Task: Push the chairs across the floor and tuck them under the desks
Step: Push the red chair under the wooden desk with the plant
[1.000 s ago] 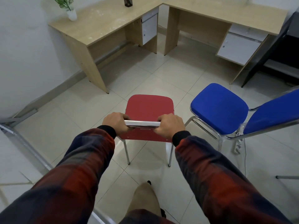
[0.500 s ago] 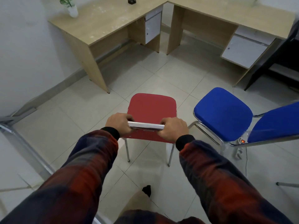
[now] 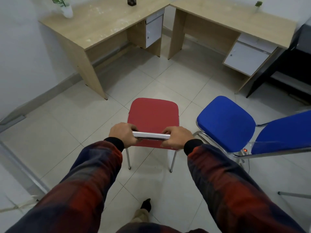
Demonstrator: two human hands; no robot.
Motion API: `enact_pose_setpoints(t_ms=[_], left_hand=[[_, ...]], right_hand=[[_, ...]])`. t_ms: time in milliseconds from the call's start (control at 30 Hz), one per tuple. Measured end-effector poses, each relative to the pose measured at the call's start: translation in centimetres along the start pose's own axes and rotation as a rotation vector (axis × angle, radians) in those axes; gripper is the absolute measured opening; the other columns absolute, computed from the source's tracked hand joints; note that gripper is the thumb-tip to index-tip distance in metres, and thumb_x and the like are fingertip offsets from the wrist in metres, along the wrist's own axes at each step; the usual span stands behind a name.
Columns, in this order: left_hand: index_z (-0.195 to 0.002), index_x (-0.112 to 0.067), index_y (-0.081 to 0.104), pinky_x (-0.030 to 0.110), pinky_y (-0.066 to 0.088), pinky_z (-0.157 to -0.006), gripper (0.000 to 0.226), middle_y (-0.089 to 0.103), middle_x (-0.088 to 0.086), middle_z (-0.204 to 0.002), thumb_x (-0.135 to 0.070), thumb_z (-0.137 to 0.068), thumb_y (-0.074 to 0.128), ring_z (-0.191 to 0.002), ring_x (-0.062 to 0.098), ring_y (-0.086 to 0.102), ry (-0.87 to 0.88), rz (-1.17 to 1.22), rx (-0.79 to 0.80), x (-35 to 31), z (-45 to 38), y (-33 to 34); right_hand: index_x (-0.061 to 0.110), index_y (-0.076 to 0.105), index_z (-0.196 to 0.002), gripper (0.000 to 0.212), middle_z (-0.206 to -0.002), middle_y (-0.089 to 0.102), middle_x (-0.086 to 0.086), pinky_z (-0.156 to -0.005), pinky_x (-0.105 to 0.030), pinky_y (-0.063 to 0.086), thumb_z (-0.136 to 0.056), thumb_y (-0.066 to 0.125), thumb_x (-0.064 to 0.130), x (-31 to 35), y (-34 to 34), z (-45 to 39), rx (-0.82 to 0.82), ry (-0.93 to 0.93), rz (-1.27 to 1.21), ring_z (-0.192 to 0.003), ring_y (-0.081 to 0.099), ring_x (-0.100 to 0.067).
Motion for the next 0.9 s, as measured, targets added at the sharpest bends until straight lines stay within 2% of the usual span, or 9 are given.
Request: enact_pose_setpoints(t_ms=[133,267,433,667,900], left_hand=[[-0.098,-0.033,0.073,0.029,0.054,-0.073,0.032,0.071,-0.014,-0.088,-0.054,-0.074,0.068,-0.079,0.012,0.063,0.021,0.015,0.011,0.6,-0.4,-0.2],[-0.096,-0.033,0.073,0.028,0.053,-0.071,0.032,0.070,-0.014,-0.086,-0.052,-0.071,0.070,-0.078,0.013,0.062,0.004,0.017,0.021,2.3,-1.1,-0.7],[-0.095,-0.035,0.072,0.026,0.051,-0.070,0.032,0.069,-0.017,-0.086,-0.055,-0.069,0.073,-0.078,0.010,0.061,-0.022,0.032,0.044,5.2,-2.3,-1.9],[-0.093,-0.033,0.073,0.027,0.053,-0.070,0.035,0.069,-0.016,-0.082,-0.052,-0.064,0.078,-0.076,0.009,0.062,-0.053,0.044,0.080,8.3,-4.8,-3.4],[-0.095,-0.031,0.072,0.031,0.054,-0.075,0.030,0.069,-0.013,-0.087,-0.049,-0.071,0.073,-0.081,0.012,0.062,-0.038,0.042,0.082,7.5,-8.2,-4.2]], right_hand=[[0.033,0.066,-0.117,0.046,-0.104,0.069,0.008,-0.072,-0.027,0.049,-0.075,0.071,0.051,0.7,0.4,-0.5,0.060,0.036,0.042,-0.091,0.062,-0.016],[0.030,0.067,-0.118,0.046,-0.098,0.070,0.006,-0.076,-0.029,0.055,-0.075,0.069,0.049,2.0,0.8,-1.4,0.052,0.050,0.054,-0.087,0.063,-0.017],[0.026,0.069,-0.116,0.043,-0.096,0.070,0.004,-0.073,-0.030,0.057,-0.079,0.066,0.048,4.6,1.6,-3.0,0.041,0.027,0.027,-0.084,0.065,-0.018],[0.022,0.069,-0.112,0.040,-0.089,0.068,0.003,-0.059,-0.024,0.046,-0.081,0.066,0.048,7.1,1.7,-5.6,0.023,-0.022,-0.027,-0.076,0.063,-0.017],[0.026,0.072,-0.104,0.038,-0.087,0.070,0.003,-0.074,-0.035,0.058,-0.072,0.070,0.045,6.3,-0.9,-8.8,0.018,-0.012,-0.049,-0.079,0.065,-0.021]])
Point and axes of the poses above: each hand's wrist, its own z-axis away from the middle knuckle, its own y-axis out of the palm, x = y × z, the point moved 7 cm from there along -z, towards the middle knuckle
